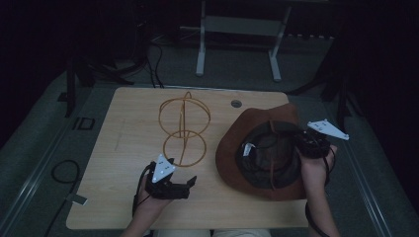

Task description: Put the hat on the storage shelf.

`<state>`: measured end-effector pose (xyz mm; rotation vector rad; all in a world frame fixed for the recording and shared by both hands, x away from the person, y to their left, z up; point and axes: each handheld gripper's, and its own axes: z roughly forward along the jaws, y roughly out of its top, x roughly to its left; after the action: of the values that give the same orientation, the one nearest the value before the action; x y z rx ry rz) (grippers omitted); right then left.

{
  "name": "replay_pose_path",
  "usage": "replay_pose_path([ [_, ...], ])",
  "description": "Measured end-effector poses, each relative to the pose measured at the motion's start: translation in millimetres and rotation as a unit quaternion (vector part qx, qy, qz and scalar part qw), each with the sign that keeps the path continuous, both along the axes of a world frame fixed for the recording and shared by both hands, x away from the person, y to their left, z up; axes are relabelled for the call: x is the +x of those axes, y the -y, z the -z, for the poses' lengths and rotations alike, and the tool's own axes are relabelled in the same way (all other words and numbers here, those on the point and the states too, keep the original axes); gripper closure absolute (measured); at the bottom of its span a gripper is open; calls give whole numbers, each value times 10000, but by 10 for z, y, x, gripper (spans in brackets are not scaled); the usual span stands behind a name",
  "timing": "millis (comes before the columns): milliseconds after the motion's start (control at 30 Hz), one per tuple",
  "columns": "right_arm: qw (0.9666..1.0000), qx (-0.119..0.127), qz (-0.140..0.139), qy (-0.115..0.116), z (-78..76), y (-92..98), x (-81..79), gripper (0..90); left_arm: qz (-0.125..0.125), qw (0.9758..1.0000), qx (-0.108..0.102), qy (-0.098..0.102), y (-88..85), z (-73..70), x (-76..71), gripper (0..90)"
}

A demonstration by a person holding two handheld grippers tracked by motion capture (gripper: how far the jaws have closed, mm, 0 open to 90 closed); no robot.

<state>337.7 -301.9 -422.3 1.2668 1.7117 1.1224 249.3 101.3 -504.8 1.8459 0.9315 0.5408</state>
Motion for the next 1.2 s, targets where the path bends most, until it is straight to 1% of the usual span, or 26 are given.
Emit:
replay_pose_path([
  [100, 10000, 2, -5, -31, 28, 3, -3, 841, 225, 9997, 32, 44, 182, -86, 54, 58],
  [167, 10000, -3, -12, -42, 41, -4, -11, 841, 327, 9995, 7, 47, 289, -142, 93, 59],
  [300, 10000, 23, -45, -49, 56, -13, -31, 841, 575, 9982, 63, 137, 519, -261, 169, 58],
  [400, 10000, 43, -72, -52, 52, -22, -54, 841, 696, 9974, 24, 177, 670, -334, 231, 62],
  [433, 10000, 43, -72, -52, 52, -22, -54, 841, 696, 9974, 24, 177, 670, -334, 231, 66],
  [467, 9999, 56, -90, -41, 48, -25, -64, 841, 737, 9970, 48, 212, 786, -383, 273, 66],
  [500, 9999, 19, -104, -15, 41, -39, -80, 841, 794, 9965, 60, 235, 845, -408, 292, 66],
  [533, 9999, 25, -127, -19, 38, -45, -84, 841, 809, 9963, 125, 263, 909, -433, 312, 66],
  [600, 9999, 9, -147, -35, 30, -54, -91, 840, 910, 9954, 158, 251, 1025, -479, 362, 66],
  [633, 9999, 8, -165, -36, 27, -55, -94, 841, 917, 9952, 232, 266, 1099, -506, 393, 67],
  [667, 9998, 17, -178, -23, 22, -56, -102, 841, 917, 9952, 232, 266, 1099, -506, 393, 66],
  [700, 9998, 3, -181, -14, 15, -61, -113, 840, 950, 9946, 292, 290, 1208, -544, 445, 69],
  [733, 9998, -7, -189, 3, 13, -60, -117, 840, 943, 9945, 325, 307, 1257, -560, 473, 77],
  [767, 9998, 14, -197, 1, 9, -57, -122, 841, 973, 9943, 324, 281, 1315, -577, 511, 86],
  [800, 9998, 27, -190, -3, 4, -53, -126, 841, 941, 9945, 379, 276, 1350, -586, 534, 89],
  [833, 9998, 28, -191, 4, 1, -50, -129, 840, 941, 9945, 379, 276, 1350, -586, 534, 89],
  [867, 9998, 38, -201, 11, -6, -41, -134, 841, 862, 9947, 497, 259, 1434, -600, 601, 89],
  [900, 9998, 57, -197, 13, -10, -38, -139, 840, 862, 9947, 497, 259, 1434, -600, 601, 89],
  [933, 9998, 50, -194, 18, -16, -37, -145, 840, 668, 9956, 624, 200, 1508, -599, 669, 89],
  [967, 9998, 50, -204, 31, -21, -36, -152, 840, 668, 9956, 624, 200, 1508, -599, 669, 89],
  [1000, 9998, 59, -207, 32, -27, -37, -161, 841, 430, 9963, 722, 159, 1569, -588, 732, 89],
  [1100, 9997, 37, -236, 33, -32, -59, -173, 841, 218, 9957, 894, 116, 1645, -564, 825, 90],
  [1167, 9996, 33, -262, 30, -30, -71, -176, 840, 145, 9953, 953, 45, 1690, -549, 874, 91],
  [1200, 9996, 36, -272, 28, -30, -77, -180, 841, 127, 9951, 978, 32, 1706, -543, 889, 119],
])
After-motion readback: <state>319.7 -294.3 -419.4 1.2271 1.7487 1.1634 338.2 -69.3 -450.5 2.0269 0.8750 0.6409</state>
